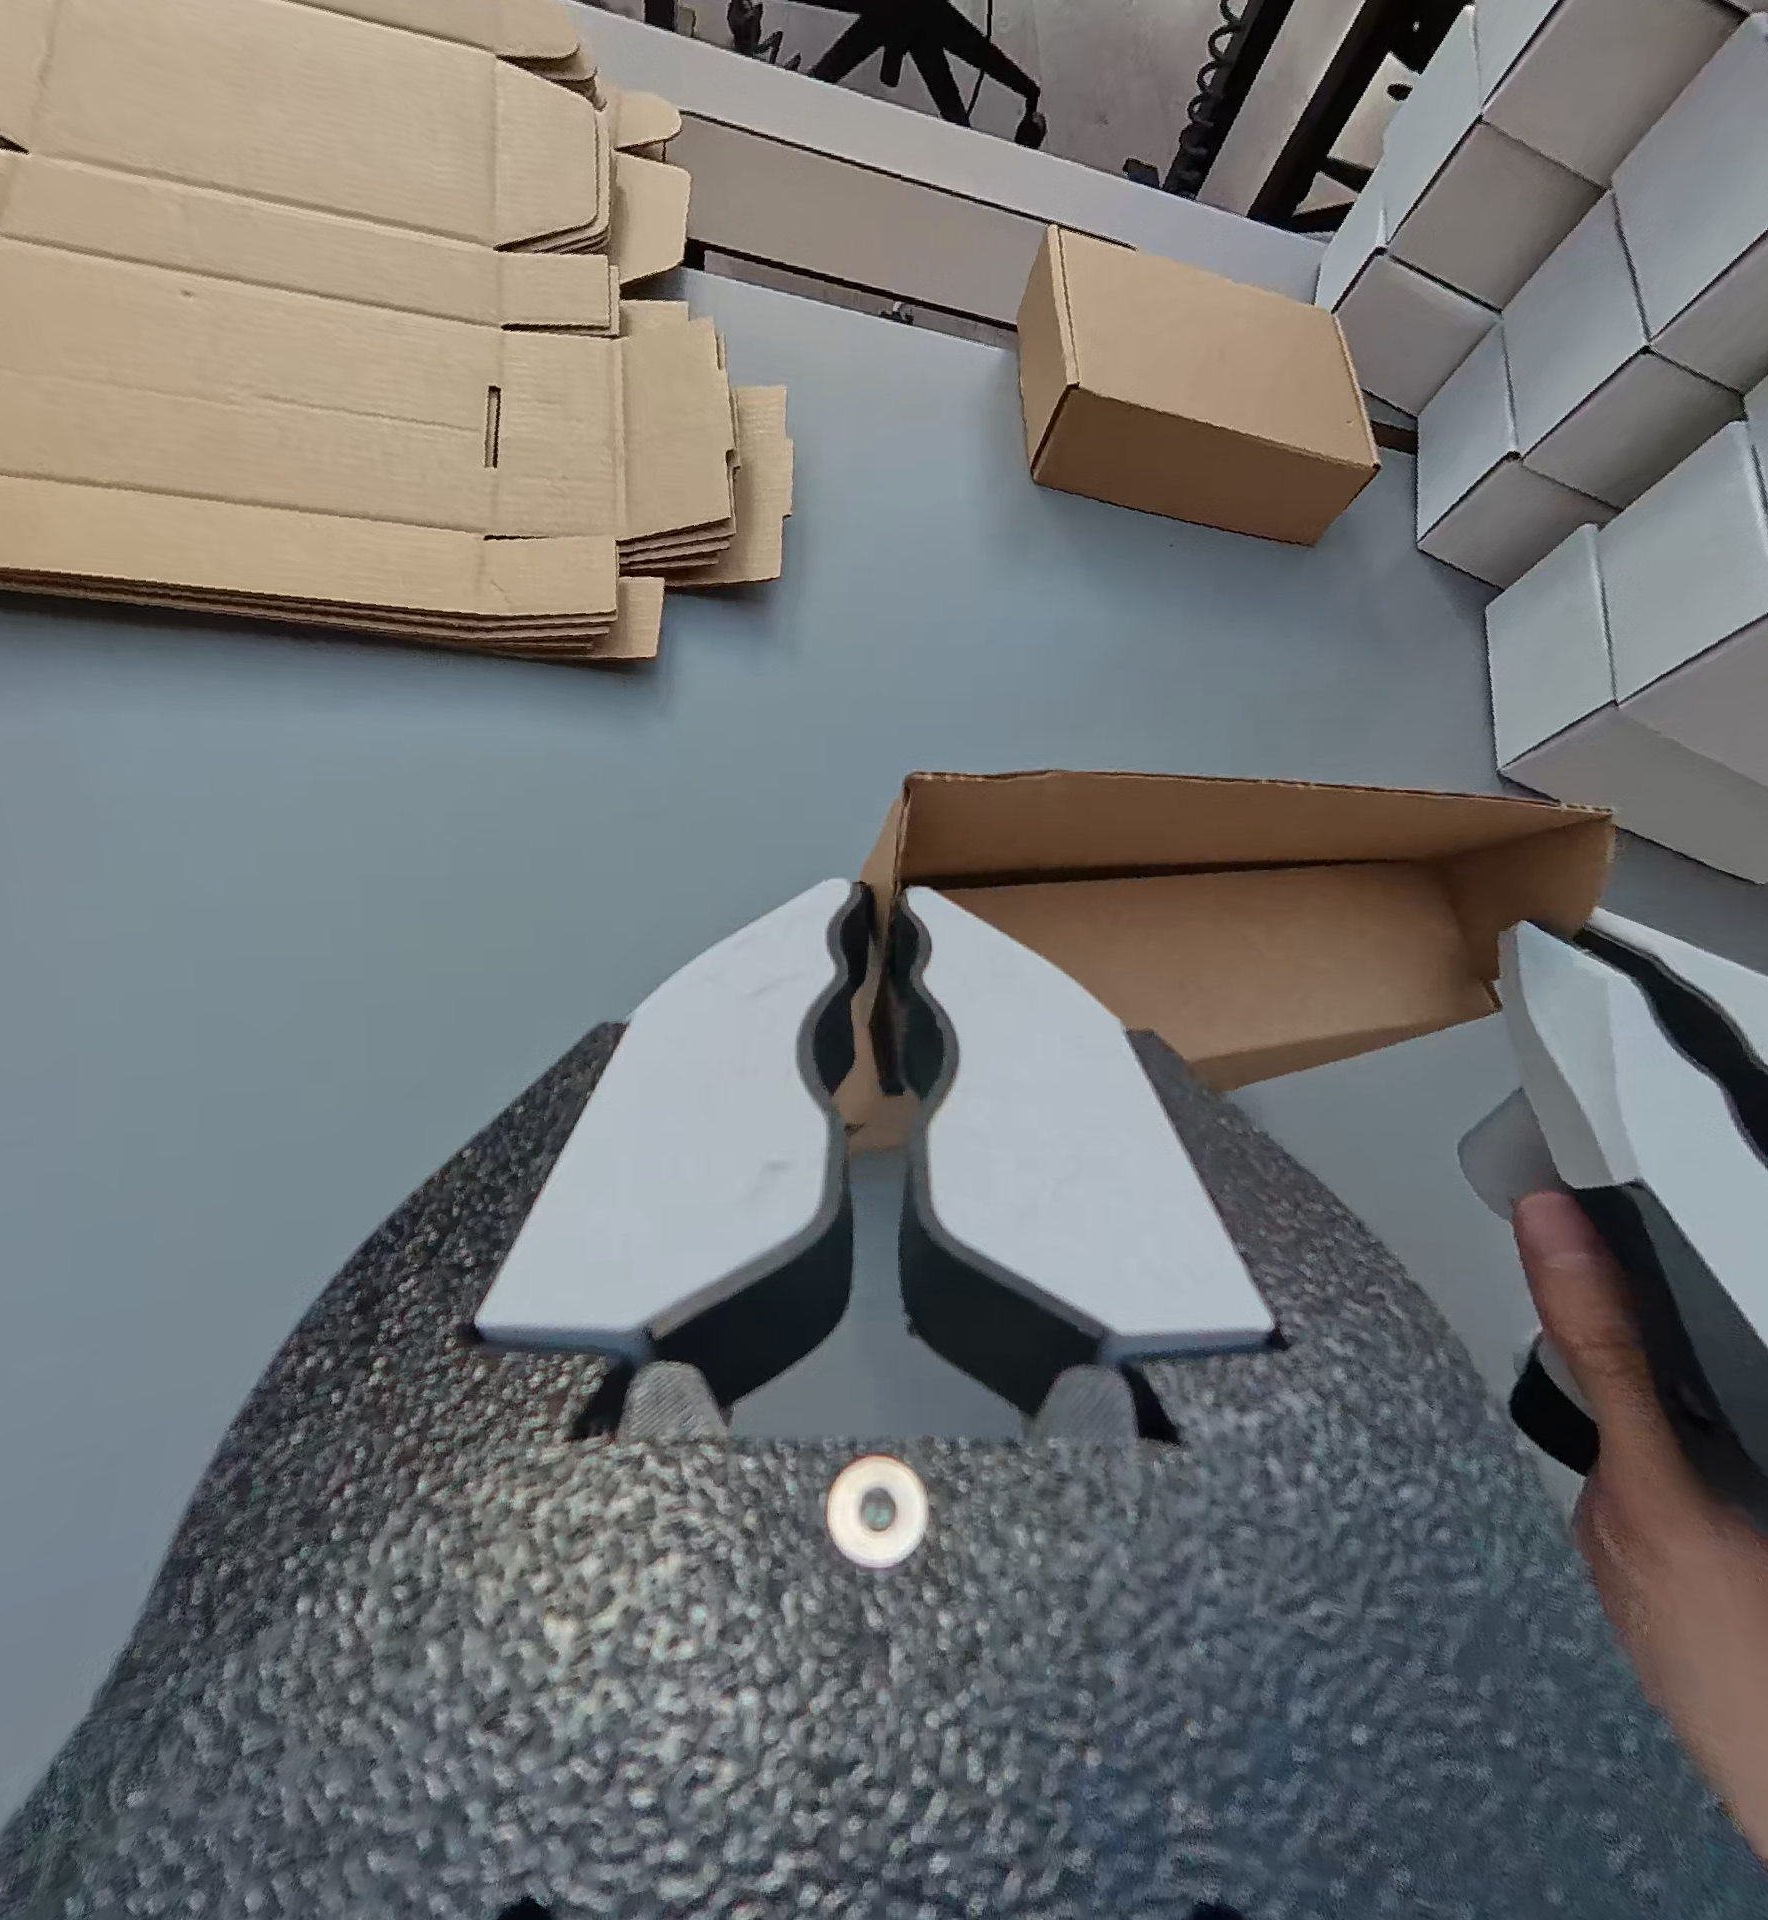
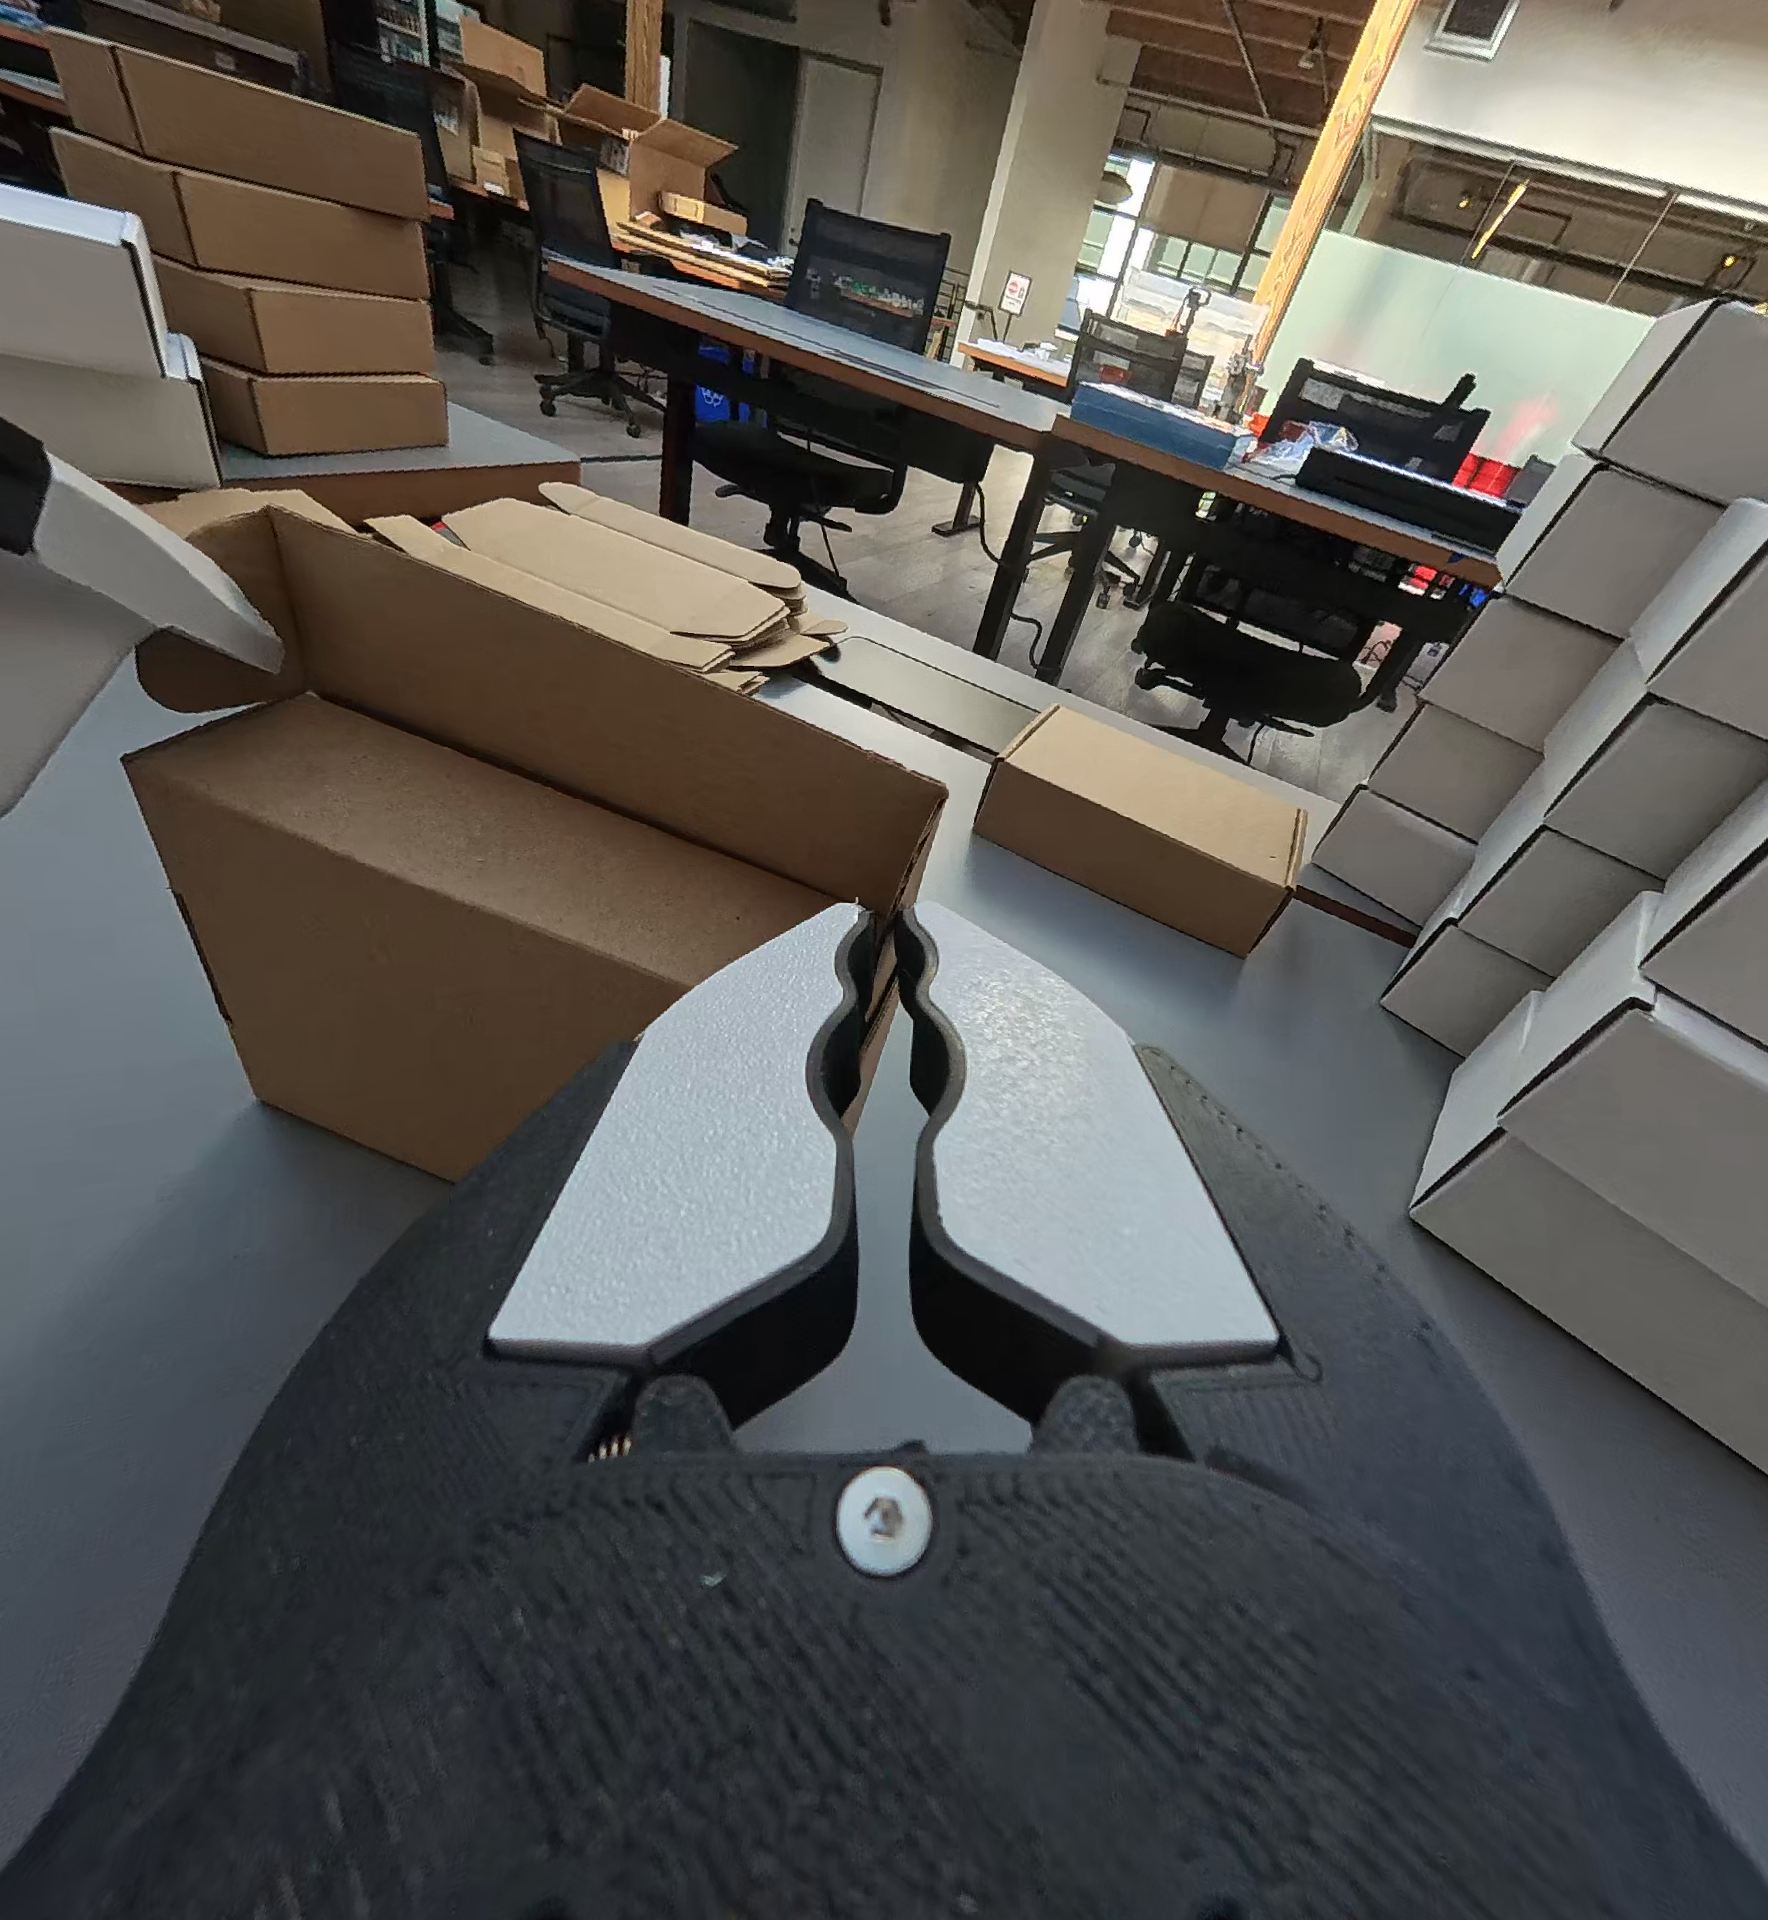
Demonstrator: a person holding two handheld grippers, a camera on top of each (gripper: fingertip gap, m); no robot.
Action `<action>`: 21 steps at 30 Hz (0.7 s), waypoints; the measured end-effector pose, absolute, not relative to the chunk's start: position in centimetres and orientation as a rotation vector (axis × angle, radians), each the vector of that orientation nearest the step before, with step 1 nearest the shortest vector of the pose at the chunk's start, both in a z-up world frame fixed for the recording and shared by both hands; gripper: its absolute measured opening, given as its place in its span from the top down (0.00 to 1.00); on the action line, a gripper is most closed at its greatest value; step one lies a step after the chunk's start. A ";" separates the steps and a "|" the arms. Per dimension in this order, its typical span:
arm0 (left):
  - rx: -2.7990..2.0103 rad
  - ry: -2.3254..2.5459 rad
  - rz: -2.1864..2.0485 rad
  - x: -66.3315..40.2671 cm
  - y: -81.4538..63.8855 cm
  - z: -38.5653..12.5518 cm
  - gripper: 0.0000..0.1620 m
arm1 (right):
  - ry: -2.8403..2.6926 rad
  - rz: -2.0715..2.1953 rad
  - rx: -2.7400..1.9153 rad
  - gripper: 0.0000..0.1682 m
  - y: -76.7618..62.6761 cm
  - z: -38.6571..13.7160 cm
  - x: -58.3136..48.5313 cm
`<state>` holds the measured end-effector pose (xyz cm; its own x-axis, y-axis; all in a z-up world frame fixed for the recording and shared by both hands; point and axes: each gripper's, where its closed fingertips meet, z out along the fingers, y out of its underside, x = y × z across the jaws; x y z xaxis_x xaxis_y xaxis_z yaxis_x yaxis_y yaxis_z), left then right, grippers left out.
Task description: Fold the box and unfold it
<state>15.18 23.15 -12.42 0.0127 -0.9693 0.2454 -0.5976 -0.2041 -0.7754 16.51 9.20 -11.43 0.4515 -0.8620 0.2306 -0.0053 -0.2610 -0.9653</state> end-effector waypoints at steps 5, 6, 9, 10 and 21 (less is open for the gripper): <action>-1.934 1.563 -1.147 15.2 23.2 -12.4 0.97 | 0.762 -1.021 -1.606 0.98 9.3 -11.5 16.1; -1.929 1.557 -1.138 15.3 23.2 -12.4 0.97 | 0.756 -1.034 -1.605 0.98 9.4 -11.5 16.0; -1.904 1.532 -1.096 15.1 23.2 -12.5 0.98 | 0.749 -1.079 -1.603 0.97 9.4 -11.5 15.7; -1.905 1.519 -1.088 15.1 23.2 -12.5 0.98 | 0.746 -1.092 -1.603 0.97 9.4 -11.5 15.7; -1.649 1.501 -0.895 14.1 23.5 -13.2 0.99 | 0.771 -0.959 -1.562 0.98 9.1 -12.4 14.8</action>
<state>14.05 23.47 -13.20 0.0801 -0.9965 0.0240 -0.4950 -0.0606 -0.8668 14.81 9.14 -12.39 0.4620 -0.8688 0.1781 0.0124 -0.1945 -0.9808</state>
